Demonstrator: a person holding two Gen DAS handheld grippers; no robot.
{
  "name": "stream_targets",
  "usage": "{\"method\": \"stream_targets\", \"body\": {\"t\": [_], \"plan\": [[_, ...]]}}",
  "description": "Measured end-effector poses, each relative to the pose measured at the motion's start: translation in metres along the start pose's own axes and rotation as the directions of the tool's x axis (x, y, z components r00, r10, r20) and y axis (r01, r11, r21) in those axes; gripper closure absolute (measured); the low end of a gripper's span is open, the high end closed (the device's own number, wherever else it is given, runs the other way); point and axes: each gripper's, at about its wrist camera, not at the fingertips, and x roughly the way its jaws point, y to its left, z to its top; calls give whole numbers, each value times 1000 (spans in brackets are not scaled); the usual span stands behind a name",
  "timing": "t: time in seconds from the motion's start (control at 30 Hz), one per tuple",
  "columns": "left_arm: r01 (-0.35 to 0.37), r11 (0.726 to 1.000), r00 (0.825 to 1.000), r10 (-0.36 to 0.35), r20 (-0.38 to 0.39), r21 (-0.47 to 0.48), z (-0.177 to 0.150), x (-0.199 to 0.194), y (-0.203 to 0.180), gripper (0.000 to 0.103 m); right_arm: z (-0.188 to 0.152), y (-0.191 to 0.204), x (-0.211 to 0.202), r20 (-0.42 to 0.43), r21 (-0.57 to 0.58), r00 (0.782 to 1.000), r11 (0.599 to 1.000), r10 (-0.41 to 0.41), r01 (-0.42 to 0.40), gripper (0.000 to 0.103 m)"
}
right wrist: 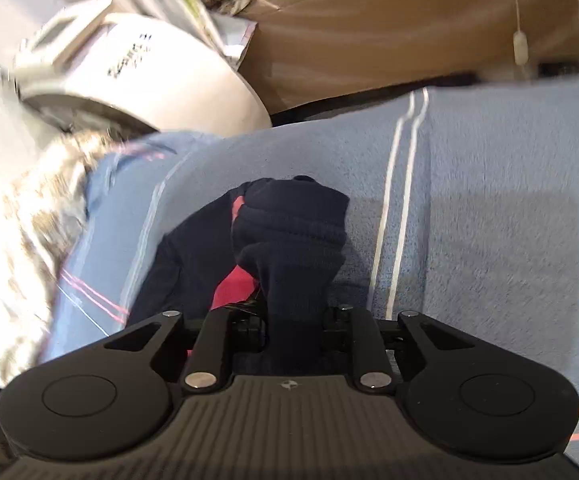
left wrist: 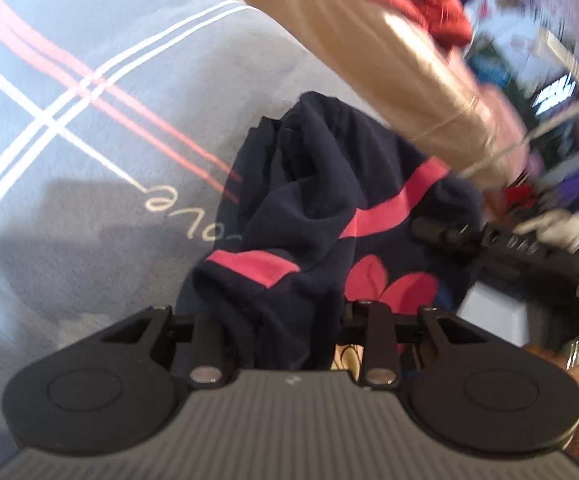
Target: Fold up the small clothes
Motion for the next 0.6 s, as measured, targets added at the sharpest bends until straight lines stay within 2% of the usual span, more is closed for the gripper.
{"method": "stream_targets", "body": {"t": [0.1, 0.27, 0.43, 0.6], "plan": [[-50, 996, 999, 50, -7, 70, 5, -8, -21, 75, 0, 18, -6, -5, -120, 998, 991, -61, 60, 70], [-42, 985, 999, 41, 12, 167, 7, -33, -59, 77, 8, 25, -41, 48, -127, 996, 988, -77, 82, 71], [42, 966, 999, -48, 18, 256, 0, -66, -112, 77, 5, 14, -103, 102, -100, 991, 991, -84, 94, 72], [152, 931, 988, -152, -27, 331, -25, -90, -182, 77, 2, -8, -192, 168, -53, 980, 991, -109, 120, 72]]}}
